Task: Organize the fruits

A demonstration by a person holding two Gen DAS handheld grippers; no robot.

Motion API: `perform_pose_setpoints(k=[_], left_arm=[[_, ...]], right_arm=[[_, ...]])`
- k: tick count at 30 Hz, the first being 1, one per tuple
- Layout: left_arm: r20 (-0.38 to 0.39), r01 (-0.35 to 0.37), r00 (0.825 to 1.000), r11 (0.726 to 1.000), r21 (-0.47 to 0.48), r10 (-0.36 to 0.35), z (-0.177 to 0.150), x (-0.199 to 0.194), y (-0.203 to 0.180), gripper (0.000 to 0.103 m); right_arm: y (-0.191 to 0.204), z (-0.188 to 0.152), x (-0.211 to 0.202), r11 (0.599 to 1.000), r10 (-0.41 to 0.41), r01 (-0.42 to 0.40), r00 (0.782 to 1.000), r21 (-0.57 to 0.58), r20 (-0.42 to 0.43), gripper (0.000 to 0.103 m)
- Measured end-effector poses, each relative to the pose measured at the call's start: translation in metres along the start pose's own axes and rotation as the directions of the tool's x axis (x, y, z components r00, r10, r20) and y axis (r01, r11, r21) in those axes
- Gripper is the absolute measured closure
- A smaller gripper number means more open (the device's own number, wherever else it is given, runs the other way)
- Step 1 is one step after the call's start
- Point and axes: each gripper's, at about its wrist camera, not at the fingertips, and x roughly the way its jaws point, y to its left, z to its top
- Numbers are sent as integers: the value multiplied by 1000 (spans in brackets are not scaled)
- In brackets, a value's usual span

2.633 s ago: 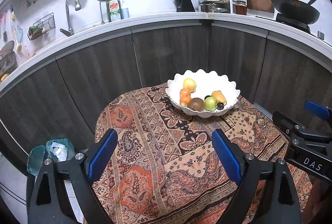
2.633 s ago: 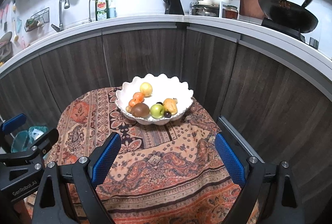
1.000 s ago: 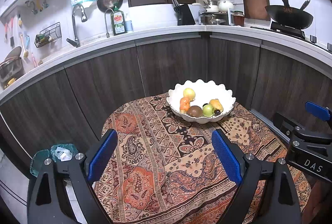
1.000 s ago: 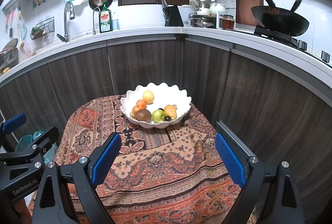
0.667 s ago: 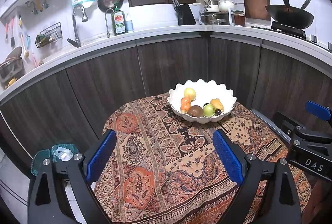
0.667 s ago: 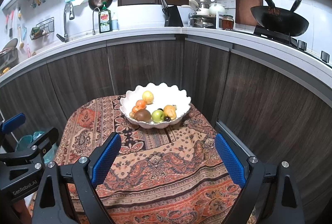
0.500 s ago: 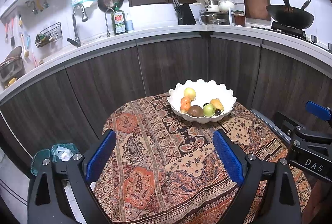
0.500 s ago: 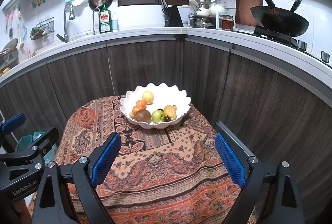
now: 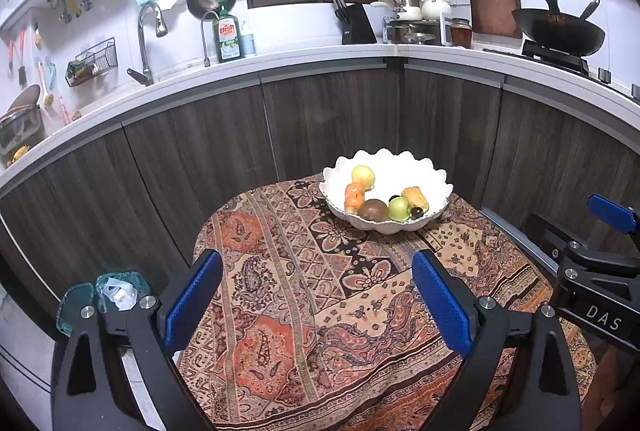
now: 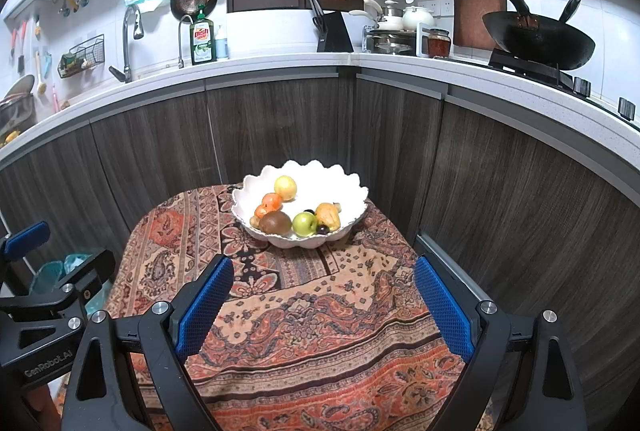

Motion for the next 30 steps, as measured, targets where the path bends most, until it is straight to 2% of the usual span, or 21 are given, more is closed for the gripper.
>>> perform_pose_setpoints(k=[8,14,30], left_arm=[[7,3,1000,1000,-3,-3,0,-1,1,6],[-19,10,1000,1000,-8,-10,-1,4,1,6],[-80,16,997,1000,-1,-16,-4,46,2,6]], right_arm=[[0,0,-1,1000,0,0,1000,2,-2,10],[3,-1,1,1000,-1,1,1000,7,-12,10],[7,-8,43,1000,-6,7,996,17,-94,10]])
